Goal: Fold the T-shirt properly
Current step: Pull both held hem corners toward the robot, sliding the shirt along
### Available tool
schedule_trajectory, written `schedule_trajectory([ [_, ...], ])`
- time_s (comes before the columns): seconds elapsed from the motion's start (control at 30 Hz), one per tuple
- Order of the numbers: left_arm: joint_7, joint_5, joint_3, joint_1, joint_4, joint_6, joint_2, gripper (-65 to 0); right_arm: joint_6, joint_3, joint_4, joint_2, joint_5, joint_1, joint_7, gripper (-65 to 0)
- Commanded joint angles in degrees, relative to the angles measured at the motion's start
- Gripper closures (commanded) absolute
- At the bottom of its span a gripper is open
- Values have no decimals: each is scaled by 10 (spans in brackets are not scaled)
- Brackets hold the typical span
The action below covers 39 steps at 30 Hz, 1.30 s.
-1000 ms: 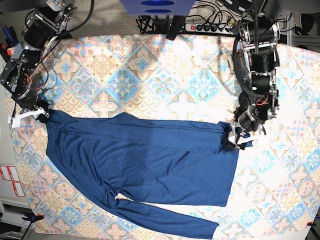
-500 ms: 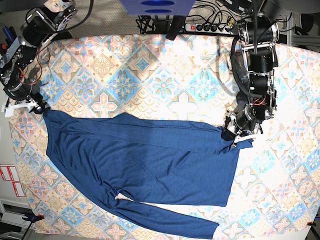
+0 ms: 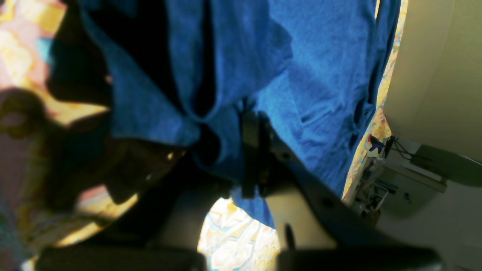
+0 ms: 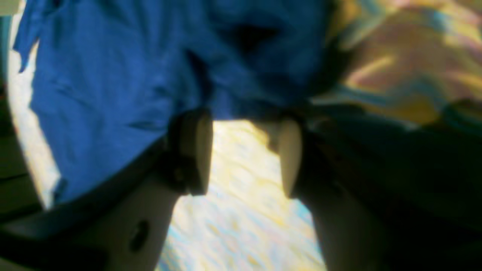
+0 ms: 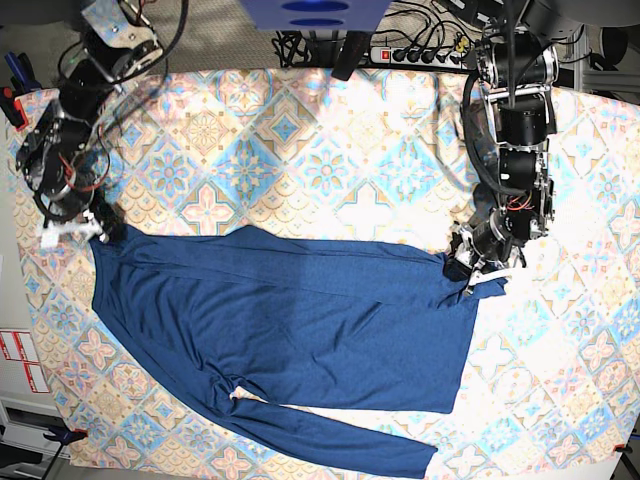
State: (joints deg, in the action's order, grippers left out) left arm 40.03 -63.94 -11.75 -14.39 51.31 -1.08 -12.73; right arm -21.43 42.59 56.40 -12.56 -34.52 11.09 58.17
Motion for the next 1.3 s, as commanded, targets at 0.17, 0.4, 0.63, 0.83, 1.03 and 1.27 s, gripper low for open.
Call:
schedule_trajectory([
  [0.17, -2, -7, -2, -12, 9, 7, -8, 0, -6, 1, -39, -12, -5, 16, -33, -274],
  [0.4, -2, -7, -2, -9, 9, 7, -8, 0, -6, 0, -64, -12, -3, 34, -55, -274],
  [0.63, -2, -8, -2, -4, 9, 8, -8, 0, -6, 0, -64, -12, 48, 58, -67, -272],
  [0.83, 0, -9, -2, 3, 10, 8, -8, 0, -6, 0, -76, -11, 72, 69, -83, -232],
  [1.03, 1, -10, -2, 11, 11, 9, -9, 0, -8, 2, -112, -12, 72, 81, -87, -28],
  [1.27, 2, -6, 1, 48, 80, 9, -26, 0, -12, 12, -109, -16, 71, 69, -85, -6],
])
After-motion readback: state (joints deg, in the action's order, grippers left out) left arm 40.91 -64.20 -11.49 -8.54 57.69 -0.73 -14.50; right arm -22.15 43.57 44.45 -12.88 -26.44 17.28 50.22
